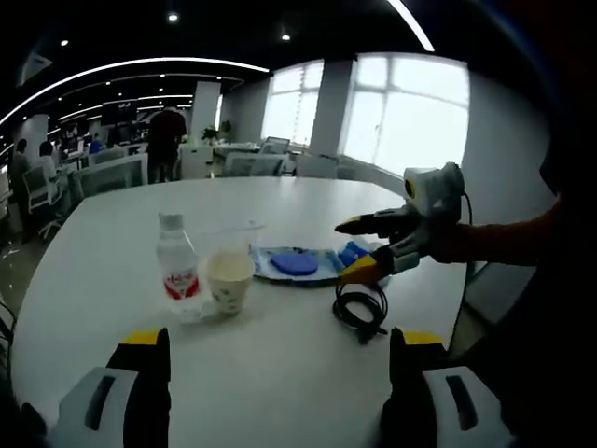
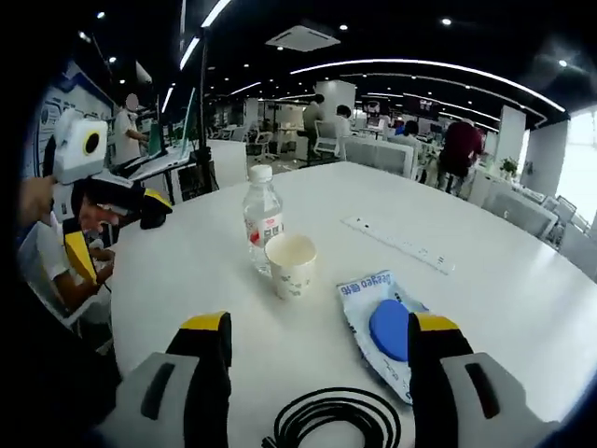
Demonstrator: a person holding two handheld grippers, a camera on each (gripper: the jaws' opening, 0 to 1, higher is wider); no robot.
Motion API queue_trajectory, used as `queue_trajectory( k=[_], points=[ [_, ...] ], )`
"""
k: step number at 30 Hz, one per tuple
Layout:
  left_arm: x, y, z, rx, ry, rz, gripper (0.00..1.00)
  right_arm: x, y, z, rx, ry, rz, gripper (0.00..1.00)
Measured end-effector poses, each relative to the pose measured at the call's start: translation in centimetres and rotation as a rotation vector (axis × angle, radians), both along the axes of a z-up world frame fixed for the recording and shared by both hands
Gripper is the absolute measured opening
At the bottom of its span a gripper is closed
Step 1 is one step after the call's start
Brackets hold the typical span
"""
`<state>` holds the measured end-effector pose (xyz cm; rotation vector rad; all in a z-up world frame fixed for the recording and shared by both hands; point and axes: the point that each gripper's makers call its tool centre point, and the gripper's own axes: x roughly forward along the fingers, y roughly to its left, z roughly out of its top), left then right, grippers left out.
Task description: Arrange the tabletop items into an orderly group along one side of the table until the central work area is clear of visible clutter.
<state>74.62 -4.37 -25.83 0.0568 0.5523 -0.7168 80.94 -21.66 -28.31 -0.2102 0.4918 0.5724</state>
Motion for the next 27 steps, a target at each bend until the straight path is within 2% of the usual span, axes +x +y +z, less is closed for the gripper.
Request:
queue_trajectory(
  k=[3,9,15,25,27],
  points=[
    [0.2,-0.4,0.0,0.001,-0.003,-0.005,0.98,-0.6,-1.9,0.9,0.043,-0.001,-0.065,0.79],
    [0.5,-0.7,0.2,-0.014,-0.003,0.002,0.99,-2.3,-4.3,1.7,0.053,0.007,-0.119,0.87],
    [0.8,-0.8,0.4,-0.023,-0.007,0.006,0.99,-3.9,-7.2,2.4,0.068,-0.010,-0.185,0.89],
    [0.8,-1.3,0.7,-0.027,-0.009,-0.015,1.00,-7.0,-11.7,2.6,0.020,0.005,-0.251,0.98],
    [0.7,-1.5,0.7,-0.029,-0.006,-0.022,1.00,-7.3,-12.3,2.6,0.029,0.007,-0.265,0.99]
  ],
)
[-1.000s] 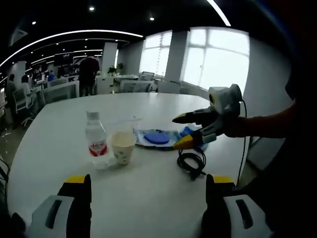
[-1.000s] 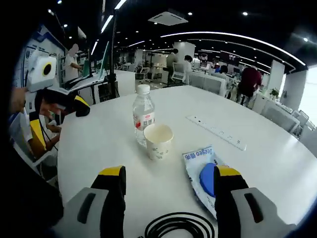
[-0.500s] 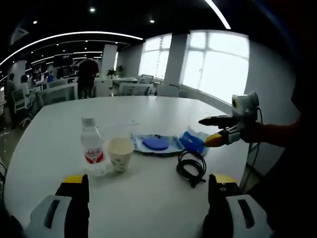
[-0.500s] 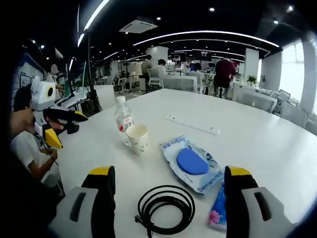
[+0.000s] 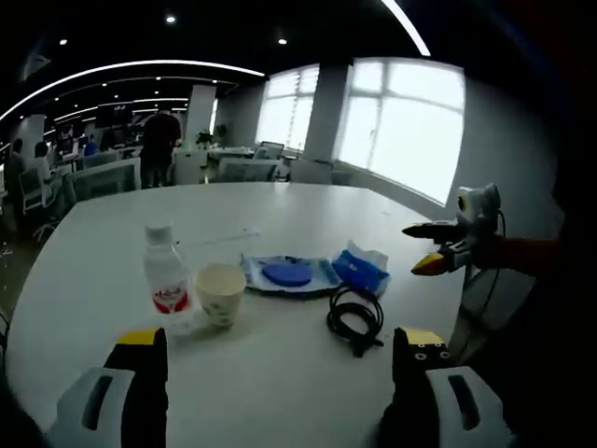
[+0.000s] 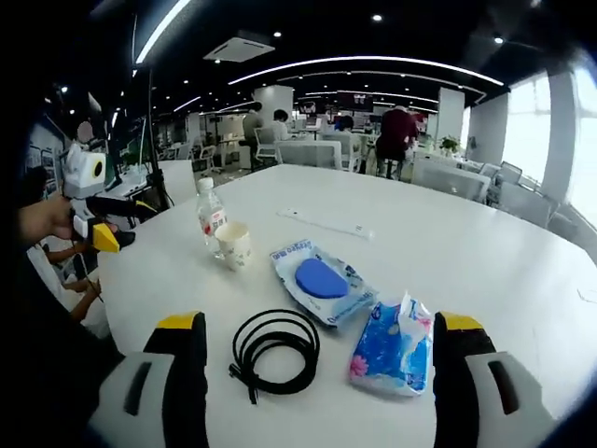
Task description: Arrange the tabletop items into an orderly group along one side of the table until the central work area is clear of visible clutter.
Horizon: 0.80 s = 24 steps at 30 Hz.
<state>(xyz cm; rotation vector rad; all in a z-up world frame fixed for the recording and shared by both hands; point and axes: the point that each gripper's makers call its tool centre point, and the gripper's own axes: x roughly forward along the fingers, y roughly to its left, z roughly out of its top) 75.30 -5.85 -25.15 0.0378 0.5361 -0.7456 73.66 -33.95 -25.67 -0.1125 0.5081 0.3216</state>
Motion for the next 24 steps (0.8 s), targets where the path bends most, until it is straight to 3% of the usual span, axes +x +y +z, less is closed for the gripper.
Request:
queue_trajectory(
  k=[9,16,24],
  points=[
    [-0.1,0.0,-0.4,-0.003,0.008,0.001,1.00,-1.1,-2.0,-0.3,-0.011,0.014,-0.073,1.00],
    [0.0,-0.3,-0.3,-0.007,-0.003,0.000,1.00,-0.7,-2.6,-0.2,0.004,0.006,-0.094,1.00],
    [0.1,-2.1,-0.2,-0.004,-0.004,-0.045,0.98,-0.6,-3.4,-0.6,0.014,0.021,-0.132,0.98]
  ],
)
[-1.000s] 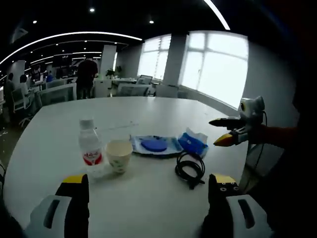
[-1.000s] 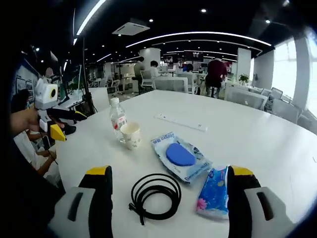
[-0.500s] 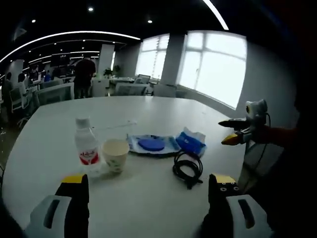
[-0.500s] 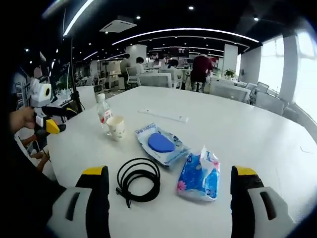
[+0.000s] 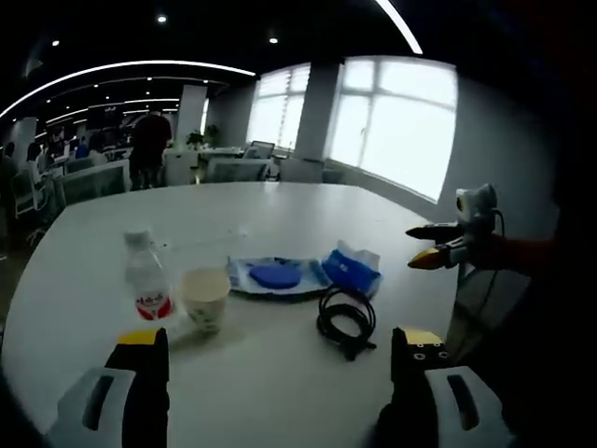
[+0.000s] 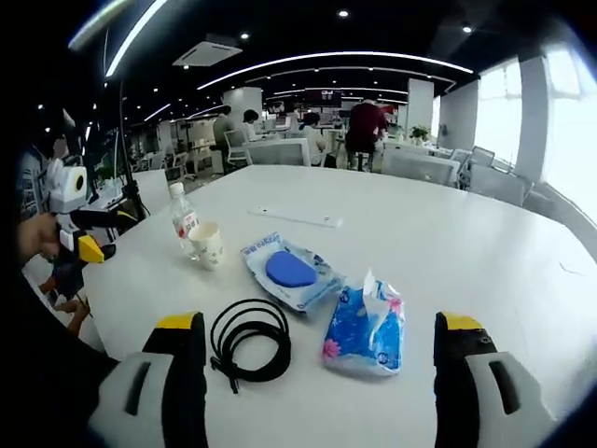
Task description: Arrange the tabletop items into an orderly group along one side of the table until the central work area is clear of visible clutter.
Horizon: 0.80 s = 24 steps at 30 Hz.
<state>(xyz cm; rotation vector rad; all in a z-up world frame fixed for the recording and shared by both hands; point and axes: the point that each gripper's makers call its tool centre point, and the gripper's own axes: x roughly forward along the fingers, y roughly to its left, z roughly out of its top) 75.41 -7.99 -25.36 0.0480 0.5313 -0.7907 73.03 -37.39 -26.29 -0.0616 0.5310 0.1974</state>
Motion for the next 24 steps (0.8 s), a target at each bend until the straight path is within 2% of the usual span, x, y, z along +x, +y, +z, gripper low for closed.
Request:
queue_trajectory(
  k=[3,6,10,18,24],
  points=[
    [0.0,-0.8,0.0,-0.003,0.002,-0.013,0.97,-0.1,0.1,-0.1,0.011,0.003,-0.003,0.93],
    [-0.1,-1.4,-0.1,0.004,0.006,-0.028,0.96,-0.1,-0.2,-0.7,0.009,0.021,-0.016,0.92],
    [-0.5,-2.7,-0.7,0.009,0.021,-0.060,0.94,-0.5,0.5,-1.8,0.027,0.052,-0.011,0.86],
    [-0.9,-5.8,-1.8,0.024,0.045,-0.130,0.84,-0.9,2.6,-3.9,0.042,0.107,0.033,0.68],
    [-0.6,-7.3,-3.0,0.023,0.053,-0.145,0.75,-0.7,2.8,-5.9,0.048,0.156,0.034,0.54]
  ],
)
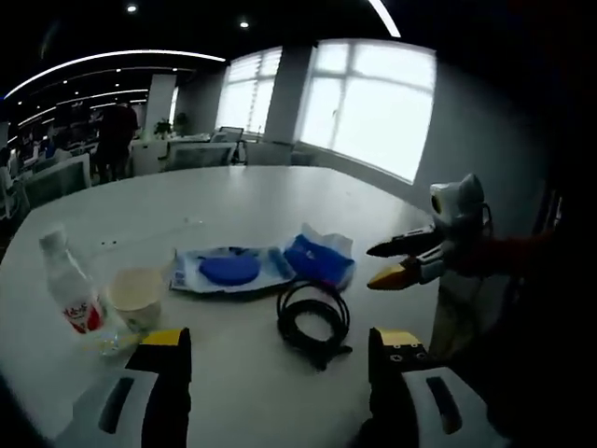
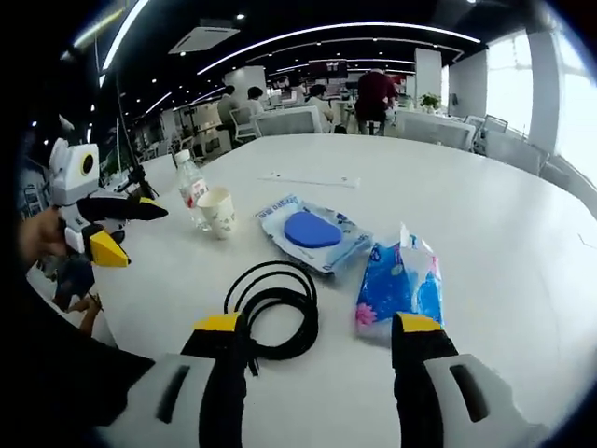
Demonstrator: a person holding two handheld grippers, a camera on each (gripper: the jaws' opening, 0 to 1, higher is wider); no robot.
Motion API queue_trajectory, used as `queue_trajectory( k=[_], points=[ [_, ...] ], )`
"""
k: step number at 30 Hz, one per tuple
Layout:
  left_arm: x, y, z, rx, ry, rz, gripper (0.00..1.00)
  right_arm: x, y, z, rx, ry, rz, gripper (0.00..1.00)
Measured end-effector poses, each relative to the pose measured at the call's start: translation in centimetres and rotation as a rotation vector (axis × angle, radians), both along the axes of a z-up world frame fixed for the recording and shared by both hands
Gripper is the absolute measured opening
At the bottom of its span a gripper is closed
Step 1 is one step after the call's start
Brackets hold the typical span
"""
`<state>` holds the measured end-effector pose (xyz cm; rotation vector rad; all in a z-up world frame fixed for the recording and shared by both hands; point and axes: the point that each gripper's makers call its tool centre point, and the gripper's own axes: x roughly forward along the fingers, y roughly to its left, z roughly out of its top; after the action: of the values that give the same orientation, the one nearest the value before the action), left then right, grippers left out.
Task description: Arrange the tabletop items into an orderly group along one side of the table until the central work area is clear of visible clutter.
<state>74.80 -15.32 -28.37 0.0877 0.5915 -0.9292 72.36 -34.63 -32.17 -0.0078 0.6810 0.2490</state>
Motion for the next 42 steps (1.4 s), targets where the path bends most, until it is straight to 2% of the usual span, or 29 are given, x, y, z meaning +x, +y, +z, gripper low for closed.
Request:
queue_trajectory(
  k=[1,3,4,6,8,10,14,16,20,25,27,31,35,36,37,39,42],
  points=[
    [0.0,-0.2,-0.1,-0.006,0.002,-0.001,0.74,0.0,-0.1,-0.1,-0.003,0.004,-0.002,0.50],
    [0.1,-0.9,-0.5,-0.029,0.021,0.013,0.71,0.2,-0.5,-0.3,-0.078,0.015,0.006,0.45],
    [0.3,-1.2,-0.8,-0.039,0.037,0.029,0.70,0.3,-0.2,-1.0,-0.079,0.026,0.017,0.44],
    [0.3,-1.5,-1.5,-0.037,0.065,0.041,0.66,0.4,0.1,-1.5,-0.062,0.032,0.016,0.42],
    [0.4,-1.9,-3.0,-0.032,0.084,0.041,0.62,0.8,0.5,-2.6,-0.049,0.057,0.016,0.39],
    [0.5,-2.5,-3.7,-0.025,0.099,0.047,0.60,1.1,0.9,-2.8,-0.050,0.062,0.019,0.36],
    [0.7,-3.4,-4.9,-0.017,0.125,0.033,0.54,1.6,1.7,-3.7,-0.037,0.079,0.022,0.31],
    [0.8,-4.2,-4.9,-0.016,0.129,0.018,0.53,1.8,1.9,-4.1,-0.038,0.094,0.025,0.29],
    [1.1,-5.0,-6.1,0.005,0.140,-0.002,0.49,1.9,2.1,-4.7,-0.025,0.126,0.011,0.27],
    [1.4,-5.9,-7.5,0.041,0.188,0.001,0.41,1.8,2.2,-5.5,-0.032,0.168,0.008,0.23],
    [1.5,-6.1,-7.9,0.060,0.200,0.005,0.40,1.6,2.3,-6.2,-0.002,0.203,-0.010,0.22],
    [1.3,-7.0,-9.5,0.102,0.238,-0.020,0.36,1.7,2.3,-7.5,0.000,0.237,-0.018,0.19],
    [0.2,-7.8,-9.9,0.114,0.268,-0.059,0.31,1.3,3.0,-8.2,0.018,0.265,-0.011,0.09],
    [0.0,-7.9,-9.9,0.113,0.268,-0.067,0.29,1.1,3.0,-8.2,0.021,0.272,-0.014,0.09],
    [-0.3,-8.1,-10.1,0.120,0.268,-0.083,0.24,1.1,3.1,-8.2,0.027,0.271,-0.017,0.08],
    [-0.4,-7.8,-10.5,0.155,0.257,-0.087,0.21,1.2,3.1,-8.4,0.035,0.273,-0.029,0.08],
    [-0.4,-7.4,-10.5,0.154,0.261,-0.087,0.14,1.3,2.7,-8.2,0.055,0.268,-0.059,0.05]
  ],
)
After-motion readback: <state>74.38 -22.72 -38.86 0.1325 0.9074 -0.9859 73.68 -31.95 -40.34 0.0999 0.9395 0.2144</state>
